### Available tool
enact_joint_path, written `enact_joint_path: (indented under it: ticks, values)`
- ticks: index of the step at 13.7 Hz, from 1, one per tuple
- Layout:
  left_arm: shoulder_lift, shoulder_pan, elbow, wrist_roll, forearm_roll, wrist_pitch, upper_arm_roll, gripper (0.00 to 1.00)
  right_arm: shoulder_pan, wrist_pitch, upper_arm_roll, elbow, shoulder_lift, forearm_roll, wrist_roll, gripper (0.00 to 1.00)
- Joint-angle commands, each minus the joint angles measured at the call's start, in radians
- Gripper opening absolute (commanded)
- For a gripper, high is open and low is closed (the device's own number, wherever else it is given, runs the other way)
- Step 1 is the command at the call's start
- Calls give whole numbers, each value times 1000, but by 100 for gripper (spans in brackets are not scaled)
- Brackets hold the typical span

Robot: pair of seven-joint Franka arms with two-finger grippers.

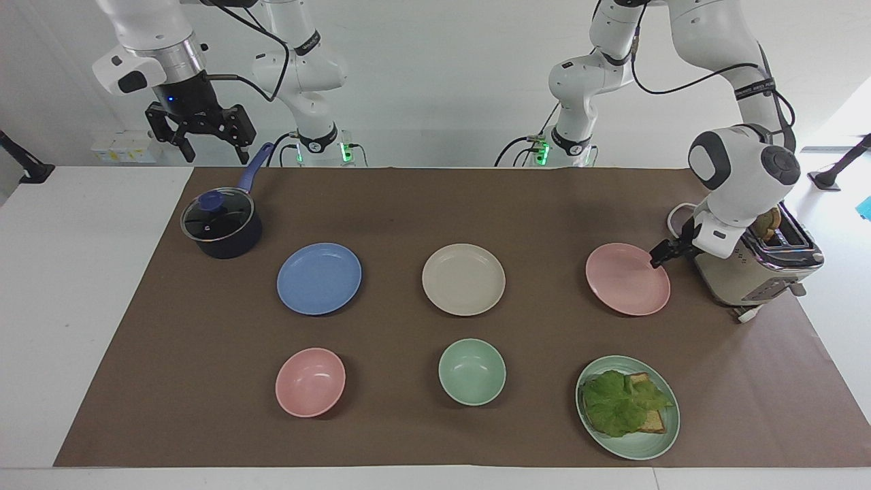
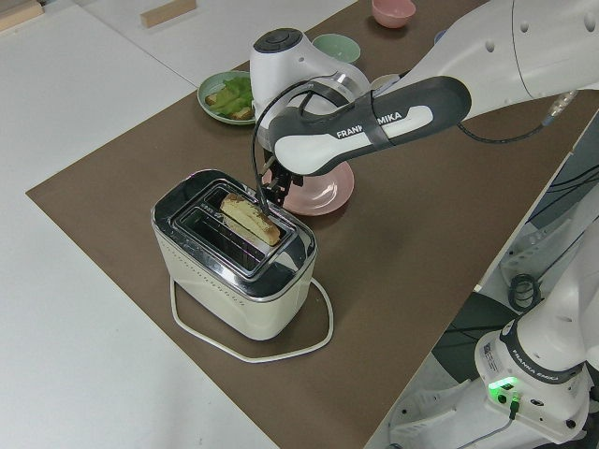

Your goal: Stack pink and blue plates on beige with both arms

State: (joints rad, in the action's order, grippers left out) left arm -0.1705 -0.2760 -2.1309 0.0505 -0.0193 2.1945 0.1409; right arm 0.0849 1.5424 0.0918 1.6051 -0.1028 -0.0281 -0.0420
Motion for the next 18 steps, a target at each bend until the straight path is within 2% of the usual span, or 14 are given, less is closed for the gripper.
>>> enact_joint_path:
  ticks: [1, 2, 3, 8, 10, 11, 13, 14, 16, 18]
  values:
    - [23, 8, -57, 34, -11, 38, 3, 86, -13, 19, 0, 12, -3, 1, 31, 100]
    - [25, -6, -57, 28, -11, 31, 5, 13, -13, 18, -1, 13, -6, 1, 31, 100]
    - [25, -11, -50, 25, -11, 6, 3, 0, -13, 19, -1, 16, -8, 1, 31, 100]
    - [22, -5, 23, 23, -11, -116, 6, 0, -13, 19, -1, 16, -8, 1, 31, 100]
    - [23, 4, 109, 25, -14, -236, 8, 0, -13, 21, 0, 16, -8, 1, 31, 100]
    - [23, 6, 162, 29, -34, -304, 11, 0, -13, 19, 0, 16, -8, 1, 31, 100]
    - [34, 9, 264, 49, -172, -424, 16, 0, -14, 19, 2, 16, -8, 2, 31, 100]
    - [43, 15, 279, 96, -200, -447, 26, 0, -14, 19, 2, 16, -8, 2, 33, 100]
    - [63, 84, 270, 223, -208, -450, 49, 0, -14, 19, 2, 18, -8, 2, 33, 100]
    - [68, 199, 264, 343, -247, -429, 49, 0, -14, 19, 2, 18, -8, 2, 31, 100]
